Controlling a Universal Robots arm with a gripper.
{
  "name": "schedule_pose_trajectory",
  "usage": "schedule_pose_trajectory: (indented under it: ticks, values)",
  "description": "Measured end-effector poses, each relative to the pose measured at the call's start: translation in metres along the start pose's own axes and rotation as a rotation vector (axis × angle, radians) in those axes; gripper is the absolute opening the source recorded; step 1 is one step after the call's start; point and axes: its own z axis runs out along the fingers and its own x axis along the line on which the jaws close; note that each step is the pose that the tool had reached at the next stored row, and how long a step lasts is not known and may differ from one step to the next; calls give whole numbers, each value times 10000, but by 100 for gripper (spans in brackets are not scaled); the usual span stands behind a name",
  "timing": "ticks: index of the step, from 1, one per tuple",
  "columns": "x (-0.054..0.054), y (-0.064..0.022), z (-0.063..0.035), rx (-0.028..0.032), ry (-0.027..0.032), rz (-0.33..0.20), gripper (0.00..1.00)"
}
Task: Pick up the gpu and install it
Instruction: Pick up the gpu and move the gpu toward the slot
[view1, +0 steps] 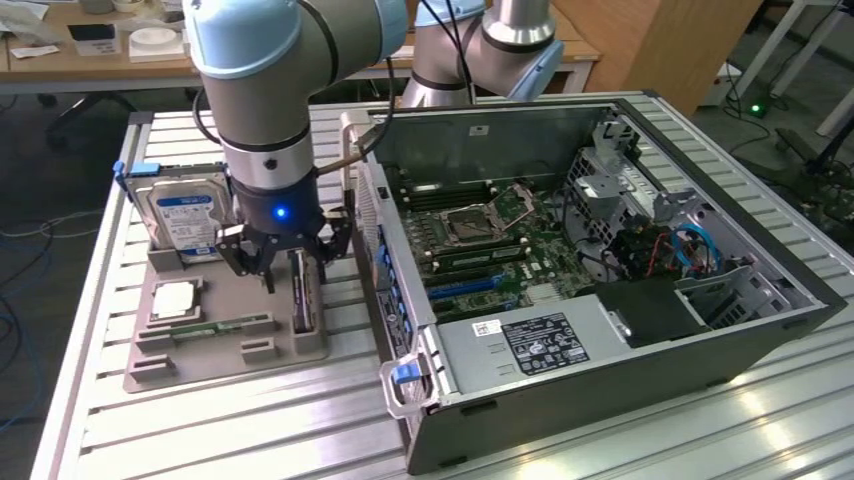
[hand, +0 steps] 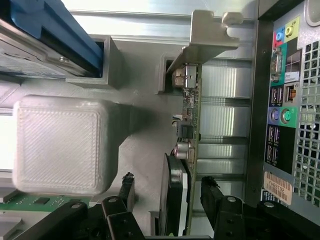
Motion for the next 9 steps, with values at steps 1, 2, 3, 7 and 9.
schedule_pose_trajectory:
  ticks: [1,2,3,7,9]
  values:
    - [0,0,1,3,1,54,65]
    - [0,0,4,4,0,166,65]
    - [0,0,7,7,-1,282,65]
    - [-19,0,14,18,-1,422,65]
    - [-30,0,20,18,-3,456,65]
